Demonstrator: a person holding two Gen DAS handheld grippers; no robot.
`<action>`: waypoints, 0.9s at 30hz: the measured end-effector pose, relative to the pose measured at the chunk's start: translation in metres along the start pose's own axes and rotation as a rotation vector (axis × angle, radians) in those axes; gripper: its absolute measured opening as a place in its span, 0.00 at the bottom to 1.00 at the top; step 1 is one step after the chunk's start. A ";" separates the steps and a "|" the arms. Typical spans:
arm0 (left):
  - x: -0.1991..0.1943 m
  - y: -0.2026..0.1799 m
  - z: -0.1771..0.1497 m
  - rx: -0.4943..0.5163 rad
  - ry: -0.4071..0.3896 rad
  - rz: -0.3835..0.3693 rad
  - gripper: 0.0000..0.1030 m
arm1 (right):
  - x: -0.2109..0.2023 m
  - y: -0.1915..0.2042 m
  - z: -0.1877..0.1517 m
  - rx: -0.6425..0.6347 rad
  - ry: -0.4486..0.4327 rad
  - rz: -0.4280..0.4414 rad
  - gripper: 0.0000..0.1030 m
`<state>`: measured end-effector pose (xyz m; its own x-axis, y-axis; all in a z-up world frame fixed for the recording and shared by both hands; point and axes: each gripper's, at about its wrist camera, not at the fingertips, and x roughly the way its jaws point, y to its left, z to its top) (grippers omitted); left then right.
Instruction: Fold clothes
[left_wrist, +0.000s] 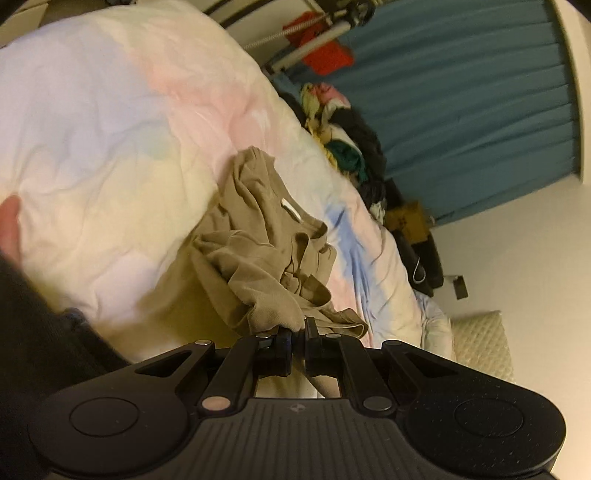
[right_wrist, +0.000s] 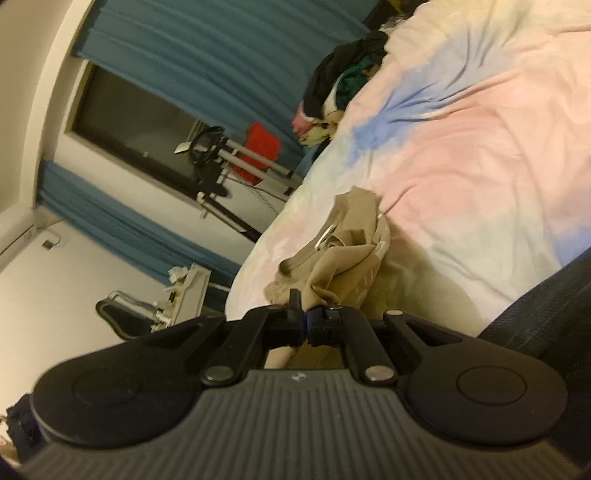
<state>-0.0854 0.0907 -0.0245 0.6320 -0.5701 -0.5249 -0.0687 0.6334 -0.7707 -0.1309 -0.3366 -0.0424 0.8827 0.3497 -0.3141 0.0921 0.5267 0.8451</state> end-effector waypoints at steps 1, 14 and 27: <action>0.006 -0.004 0.006 0.008 0.001 0.007 0.06 | 0.005 0.000 0.005 -0.001 -0.002 -0.001 0.05; 0.138 -0.018 0.126 0.026 -0.039 0.139 0.08 | 0.207 0.022 0.113 -0.015 0.009 -0.138 0.05; 0.170 -0.019 0.135 0.237 -0.086 0.222 0.72 | 0.246 0.006 0.106 -0.163 0.140 -0.088 0.62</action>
<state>0.1275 0.0523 -0.0505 0.6850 -0.3653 -0.6304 -0.0365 0.8469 -0.5305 0.1354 -0.3299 -0.0689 0.8009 0.3950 -0.4501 0.0804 0.6739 0.7344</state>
